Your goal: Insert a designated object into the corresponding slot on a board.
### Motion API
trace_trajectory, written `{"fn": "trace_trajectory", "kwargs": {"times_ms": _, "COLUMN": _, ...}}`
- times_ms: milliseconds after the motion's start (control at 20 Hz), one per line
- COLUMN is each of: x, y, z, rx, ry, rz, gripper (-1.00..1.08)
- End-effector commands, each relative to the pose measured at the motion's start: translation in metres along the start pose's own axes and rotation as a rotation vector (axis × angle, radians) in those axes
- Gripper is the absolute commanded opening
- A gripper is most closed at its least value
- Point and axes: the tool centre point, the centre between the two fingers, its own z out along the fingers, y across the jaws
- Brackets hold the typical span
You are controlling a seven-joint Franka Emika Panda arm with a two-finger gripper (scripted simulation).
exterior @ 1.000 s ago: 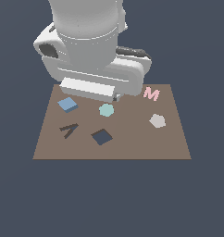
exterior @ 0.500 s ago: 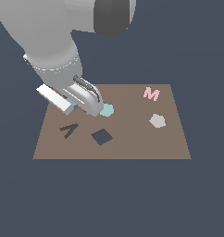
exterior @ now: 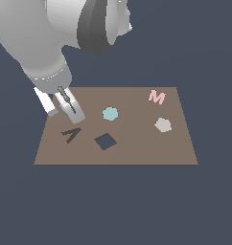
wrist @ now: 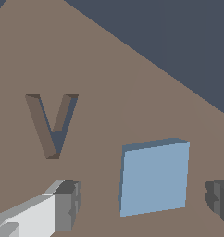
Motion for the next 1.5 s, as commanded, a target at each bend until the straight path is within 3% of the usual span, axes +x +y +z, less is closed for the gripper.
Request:
{"fn": "trace_trajectory", "kwargs": {"times_ms": 0, "x": 0.002, "y": 0.007, "z": 0.005, "rx": 0.001, "ry": 0.0, "rz": 0.043, "gripper": 1.0}}
{"fn": "trace_trajectory", "kwargs": {"times_ms": 850, "x": 0.002, "y": 0.012, "z": 0.03, "rx": 0.001, "ry": -0.001, "rz": 0.071, "gripper": 1.0}}
{"fn": "trace_trajectory", "kwargs": {"times_ms": 900, "x": 0.002, "y": 0.012, "z": 0.03, "rx": 0.001, "ry": -0.001, "rz": 0.071, "gripper": -1.0}}
{"fn": "trace_trajectory", "kwargs": {"times_ms": 1450, "x": 0.001, "y": 0.011, "z": 0.029, "rx": 0.002, "ry": -0.001, "rz": 0.07, "gripper": -1.0}}
